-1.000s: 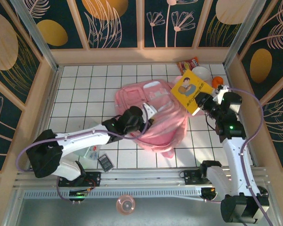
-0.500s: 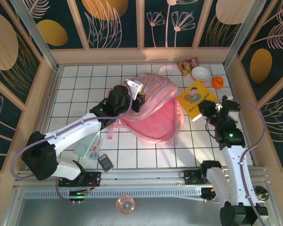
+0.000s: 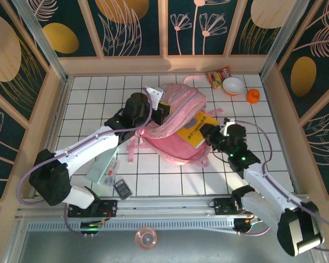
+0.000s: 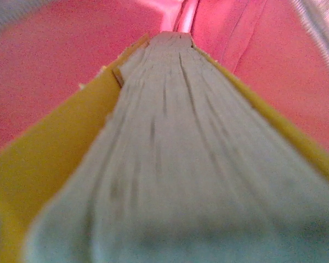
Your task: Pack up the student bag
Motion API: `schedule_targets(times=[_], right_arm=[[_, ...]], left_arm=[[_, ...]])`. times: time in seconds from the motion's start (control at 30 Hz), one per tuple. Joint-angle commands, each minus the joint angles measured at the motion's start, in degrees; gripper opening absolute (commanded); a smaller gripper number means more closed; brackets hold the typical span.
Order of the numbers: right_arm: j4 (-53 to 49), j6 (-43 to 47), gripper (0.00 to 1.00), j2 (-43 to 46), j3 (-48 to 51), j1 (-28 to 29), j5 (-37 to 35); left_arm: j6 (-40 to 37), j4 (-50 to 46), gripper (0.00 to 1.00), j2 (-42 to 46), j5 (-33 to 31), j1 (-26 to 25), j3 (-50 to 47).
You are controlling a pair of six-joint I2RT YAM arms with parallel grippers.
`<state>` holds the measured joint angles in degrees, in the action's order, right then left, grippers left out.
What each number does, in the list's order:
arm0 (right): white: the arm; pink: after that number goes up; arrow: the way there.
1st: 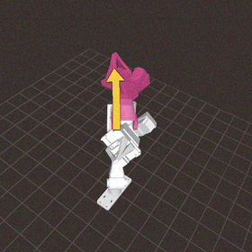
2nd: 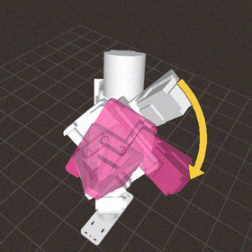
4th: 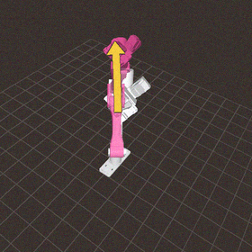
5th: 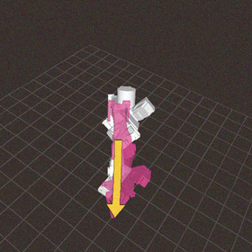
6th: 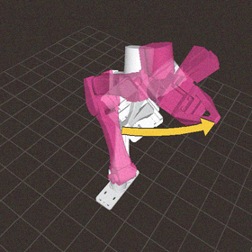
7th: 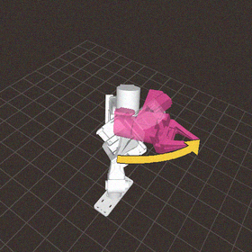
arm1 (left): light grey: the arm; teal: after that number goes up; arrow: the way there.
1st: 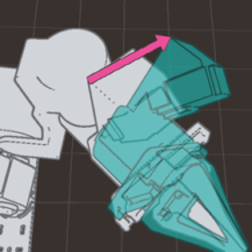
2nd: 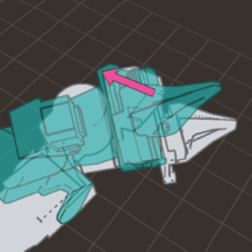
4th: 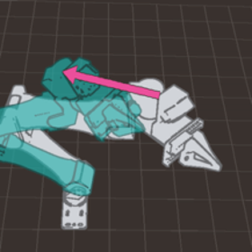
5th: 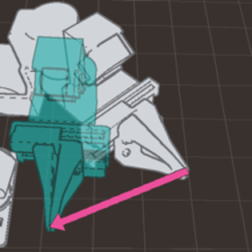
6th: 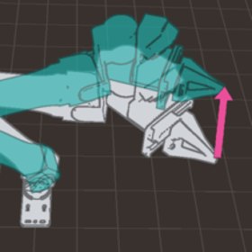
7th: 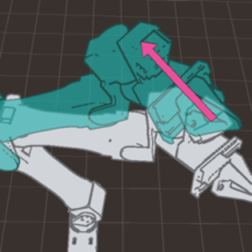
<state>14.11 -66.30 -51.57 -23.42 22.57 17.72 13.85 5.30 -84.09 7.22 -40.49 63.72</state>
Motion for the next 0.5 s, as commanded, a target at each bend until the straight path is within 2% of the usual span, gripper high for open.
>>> schedule_targets(times=[0.0, 0.23, 0.47], right_arm=[[20.43, -5.04, 0.00, -4.94, -0.43, 3.03, -5.90], [35.67, -7.95, 0.00, -21.67, -4.10, 8.45, -11.12], [40.62, -10.57, 0.00, -38.48, -12.33, 10.36, -15.15]], left_arm=[[0.52, 9.73, 0.00, 1.30, 3.29, 0.45, 4.82], [0.83, 10.07, 0.00, 0.67, 5.32, 0.50, 6.06], [1.10, 10.52, 0.00, 0.42, 6.96, 0.62, 6.72]])
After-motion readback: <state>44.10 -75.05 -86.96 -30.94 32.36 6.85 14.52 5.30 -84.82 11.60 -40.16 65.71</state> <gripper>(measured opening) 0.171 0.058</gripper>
